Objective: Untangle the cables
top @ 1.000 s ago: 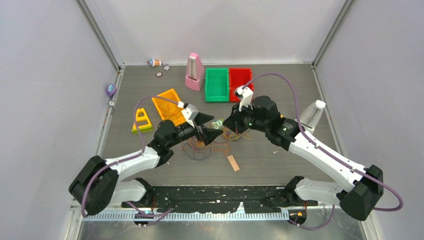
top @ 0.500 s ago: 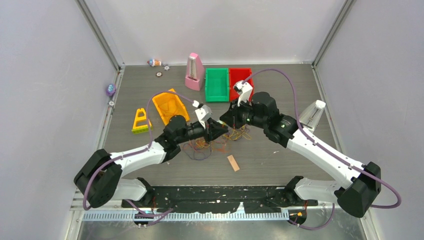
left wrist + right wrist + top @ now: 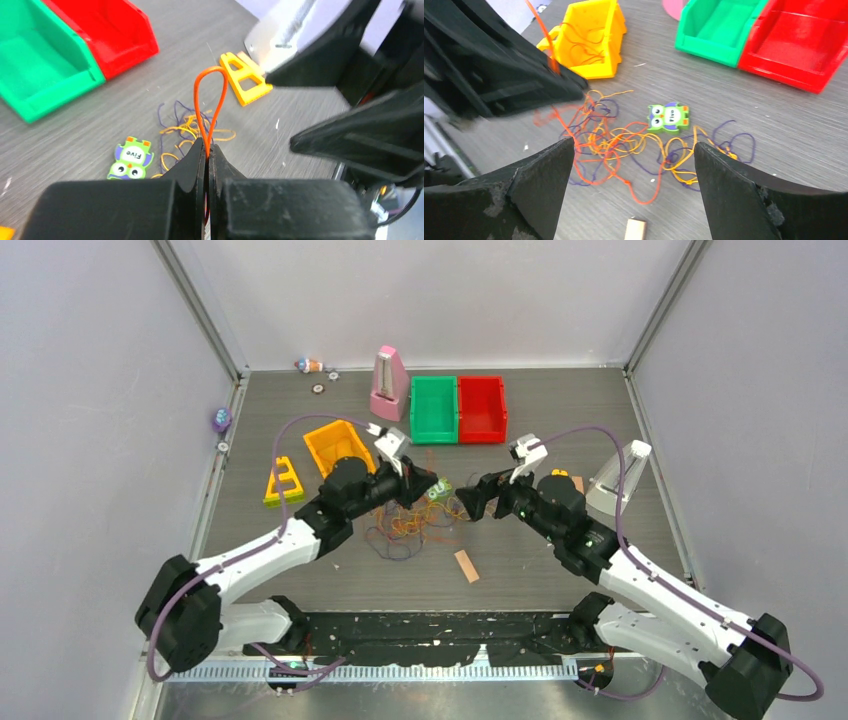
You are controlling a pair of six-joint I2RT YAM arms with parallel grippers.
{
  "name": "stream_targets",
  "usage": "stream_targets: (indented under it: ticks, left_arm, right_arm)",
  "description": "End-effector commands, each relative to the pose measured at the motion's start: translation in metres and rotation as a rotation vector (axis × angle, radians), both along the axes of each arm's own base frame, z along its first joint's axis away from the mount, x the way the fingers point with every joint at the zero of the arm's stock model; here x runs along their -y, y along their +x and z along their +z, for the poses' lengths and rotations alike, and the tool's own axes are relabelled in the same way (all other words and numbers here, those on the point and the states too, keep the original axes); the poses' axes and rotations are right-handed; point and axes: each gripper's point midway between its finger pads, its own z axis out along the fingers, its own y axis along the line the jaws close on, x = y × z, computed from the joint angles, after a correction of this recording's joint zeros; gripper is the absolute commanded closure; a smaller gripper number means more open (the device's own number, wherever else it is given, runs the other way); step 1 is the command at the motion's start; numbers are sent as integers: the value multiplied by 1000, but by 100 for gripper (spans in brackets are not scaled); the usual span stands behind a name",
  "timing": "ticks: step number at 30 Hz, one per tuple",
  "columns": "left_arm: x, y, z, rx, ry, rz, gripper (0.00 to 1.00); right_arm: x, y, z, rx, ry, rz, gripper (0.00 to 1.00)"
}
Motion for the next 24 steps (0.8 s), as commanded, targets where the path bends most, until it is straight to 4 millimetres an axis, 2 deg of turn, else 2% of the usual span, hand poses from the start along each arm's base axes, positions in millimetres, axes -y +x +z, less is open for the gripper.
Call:
stream_targets:
  ticks: [1, 5, 6, 7, 9, 10, 11, 12, 13, 14, 17, 18, 19, 20, 21, 22, 23, 24]
  left_arm:
    - [-25, 15, 69, -24, -94, 152, 100]
    - [-46, 18, 97, -84, -95, 249, 100]
    - [-52, 19, 104, -100, -90, 277, 100]
    - [-59, 21, 107, -122, -80, 305, 100]
    - [-70, 24, 130, -129, -101, 335, 100]
    - [-74, 24, 137, -136, -111, 338, 100]
    - [-76, 24, 148, -130, -128, 335, 100]
    - [-78, 23, 159, -122, -145, 328, 100]
    - [-80, 23, 168, -114, -154, 328, 100]
    - [-83, 23, 179, -103, -162, 333, 100]
    - [-95, 24, 212, -76, -186, 353, 100]
    - [-101, 26, 222, -68, -195, 362, 100]
    - [-106, 27, 234, -59, -209, 371, 100]
    - [-113, 28, 249, -44, -229, 386, 100]
    - [-120, 29, 260, -37, -240, 402, 100]
    - [-128, 31, 271, -27, -249, 424, 100]
    - [-134, 33, 280, -20, -254, 443, 100]
    - [-141, 35, 289, -11, -259, 461, 100]
  right_arm:
    - [14, 18, 13, 173, 25, -95, 5]
    - [5, 30, -14, 137, -21, -91, 6]
    - [1, 32, -15, 132, -22, -82, 6]
    - [-5, 34, -22, 118, -28, -63, 6]
    - [-18, 38, -27, 103, -24, -24, 6]
    - [-27, 37, -22, 119, 2, 10, 6]
    - [-34, 36, -31, 103, -2, 46, 7]
    - [-45, 32, -25, 125, 35, 106, 7]
    - [-51, 31, -36, 107, 29, 130, 8]
    - [-57, 30, -33, 119, 53, 160, 8]
    - [-67, 41, -59, 51, 16, 157, 9]
    - [-66, 46, -80, -3, -24, 133, 10]
    - [-68, 51, -83, -17, -33, 123, 10]
    - [-67, 54, -102, -69, -65, 102, 10]
    - [-68, 59, -105, -89, -62, 77, 10]
    - [-66, 59, -123, -141, -97, 63, 10]
    - [-66, 66, -123, -156, -101, 35, 10]
    - [-60, 67, -140, -200, -147, 4, 10]
